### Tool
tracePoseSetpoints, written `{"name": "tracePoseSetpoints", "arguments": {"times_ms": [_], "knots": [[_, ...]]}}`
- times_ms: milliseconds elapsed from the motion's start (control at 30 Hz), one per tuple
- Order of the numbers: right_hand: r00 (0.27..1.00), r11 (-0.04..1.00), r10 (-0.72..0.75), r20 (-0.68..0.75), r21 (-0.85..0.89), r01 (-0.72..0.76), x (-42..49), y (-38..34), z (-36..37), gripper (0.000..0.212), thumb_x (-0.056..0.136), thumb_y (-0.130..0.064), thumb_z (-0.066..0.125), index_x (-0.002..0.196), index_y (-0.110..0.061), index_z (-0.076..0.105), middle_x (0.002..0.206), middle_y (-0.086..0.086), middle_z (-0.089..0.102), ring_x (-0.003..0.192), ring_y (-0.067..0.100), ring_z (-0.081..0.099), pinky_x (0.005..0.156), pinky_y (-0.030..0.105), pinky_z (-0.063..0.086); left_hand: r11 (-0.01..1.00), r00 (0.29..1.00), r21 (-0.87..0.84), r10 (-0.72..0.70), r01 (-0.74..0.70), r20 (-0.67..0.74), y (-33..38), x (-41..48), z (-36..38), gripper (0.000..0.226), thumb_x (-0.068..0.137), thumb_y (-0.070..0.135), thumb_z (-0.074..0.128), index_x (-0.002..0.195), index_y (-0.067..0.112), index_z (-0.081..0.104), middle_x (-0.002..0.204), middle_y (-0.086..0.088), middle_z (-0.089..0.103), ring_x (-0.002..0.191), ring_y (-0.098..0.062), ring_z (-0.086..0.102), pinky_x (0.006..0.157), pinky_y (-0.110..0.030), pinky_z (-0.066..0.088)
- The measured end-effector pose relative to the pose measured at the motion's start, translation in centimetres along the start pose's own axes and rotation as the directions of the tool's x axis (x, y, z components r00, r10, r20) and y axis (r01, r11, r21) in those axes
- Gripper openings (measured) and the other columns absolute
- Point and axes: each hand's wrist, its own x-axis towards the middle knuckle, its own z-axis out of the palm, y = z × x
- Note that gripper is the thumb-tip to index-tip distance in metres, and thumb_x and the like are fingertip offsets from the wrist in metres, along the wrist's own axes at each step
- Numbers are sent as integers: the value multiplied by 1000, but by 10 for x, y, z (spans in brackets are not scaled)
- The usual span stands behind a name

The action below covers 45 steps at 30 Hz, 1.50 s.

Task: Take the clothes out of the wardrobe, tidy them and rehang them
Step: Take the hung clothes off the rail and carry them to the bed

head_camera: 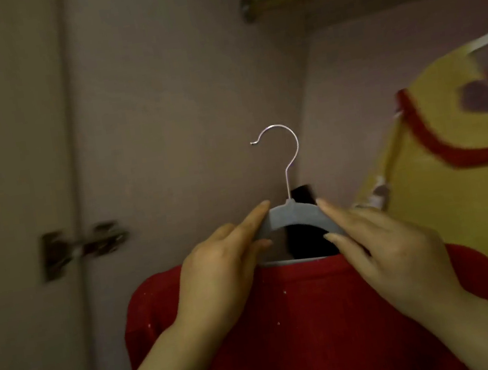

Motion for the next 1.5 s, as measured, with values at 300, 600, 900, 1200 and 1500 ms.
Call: {"name": "tracePoseSetpoints", "arguments": {"times_ms": [300,600,900,1200,1500], "knots": [[994,809,-94,-49,578,105,-11,-176,55,37,86,-33,55,121,-21,59,70,-5,67,53,9,59,54,19,43,857,960,434,-267,277,-86,-25,-151,-157,48,84,37,42,128,25,56,68,3,57,54,-21,57,44,-32,50],[965,510,-183,-187,821,256,26,-383,22,39,85,-39,55,122,-27,57,68,-7,66,49,10,58,49,19,42,586,884,666,-374,460,-281,-2,-258,-339,55,75,19,62,127,28,48,75,0,65,53,-17,58,42,-36,50],[889,165,-304,-342,900,403,75,-608,-43,43,84,-36,54,120,-15,64,66,-6,67,47,6,56,46,16,44,268,742,700,-372,662,-558,4,-368,-525,45,76,25,63,121,27,60,79,3,68,61,-18,62,57,-29,42],[840,-130,-371,-396,918,375,101,-809,-89,47,75,-32,70,117,-11,66,68,-6,69,48,2,57,52,9,43,-18,625,671,-349,741,-699,6,-463,-667,42,75,22,63,117,24,65,77,4,67,56,-16,59,54,-20,40],[784,-323,-350,-512,852,412,136,-975,-105,49,74,-27,68,122,-19,62,70,-5,69,48,10,59,43,17,48,-252,538,594,-259,764,-802,-19,-521,-763,42,75,17,63,116,17,66,71,-2,66,51,-25,58,43,-35,49]]}}
